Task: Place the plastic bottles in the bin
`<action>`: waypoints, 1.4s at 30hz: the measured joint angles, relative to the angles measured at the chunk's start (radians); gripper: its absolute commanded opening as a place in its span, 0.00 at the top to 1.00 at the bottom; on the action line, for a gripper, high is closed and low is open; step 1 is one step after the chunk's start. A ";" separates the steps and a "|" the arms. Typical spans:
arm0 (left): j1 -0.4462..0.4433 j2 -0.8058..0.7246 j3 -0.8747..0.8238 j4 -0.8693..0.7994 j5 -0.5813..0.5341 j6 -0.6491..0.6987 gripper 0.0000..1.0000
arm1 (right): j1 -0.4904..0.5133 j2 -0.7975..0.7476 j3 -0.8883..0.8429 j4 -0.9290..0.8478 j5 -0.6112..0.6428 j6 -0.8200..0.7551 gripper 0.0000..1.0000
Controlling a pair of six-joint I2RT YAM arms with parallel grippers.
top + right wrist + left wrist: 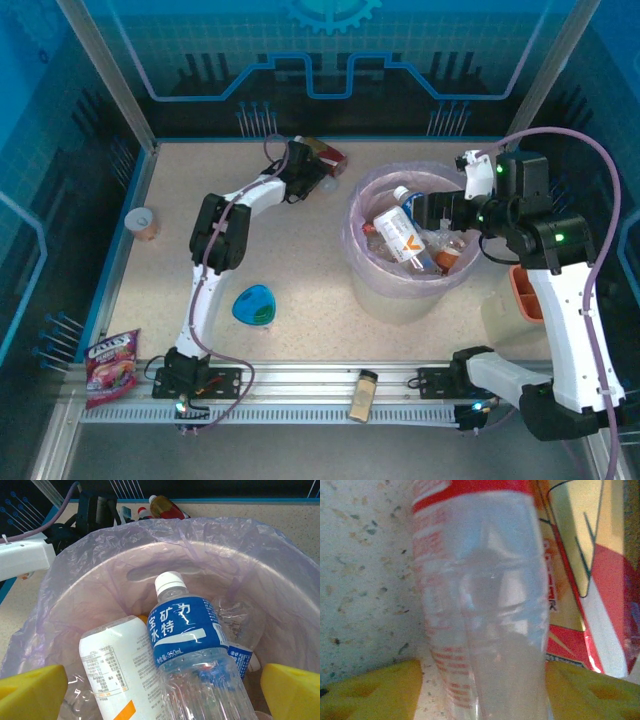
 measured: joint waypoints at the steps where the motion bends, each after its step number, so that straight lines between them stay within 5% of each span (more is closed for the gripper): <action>1: 0.001 -0.011 -0.026 0.022 -0.001 0.000 0.43 | 0.000 -0.002 -0.001 0.000 0.000 0.000 0.01; 14: 0.002 -0.307 -0.437 0.111 -0.003 0.055 0.55 | 0.000 -0.003 0.000 0.037 -0.027 0.015 0.02; 23: -0.010 -0.863 -0.706 0.137 0.024 0.159 0.53 | 0.066 0.087 0.041 0.166 -0.137 0.083 0.03; 30: -0.129 -1.222 -0.793 0.147 0.114 0.264 0.53 | 0.229 0.247 0.161 0.271 -0.170 0.120 0.03; 42: -0.266 -1.365 -0.873 0.148 0.258 0.368 0.53 | 0.335 0.470 0.261 0.487 -0.290 0.262 0.05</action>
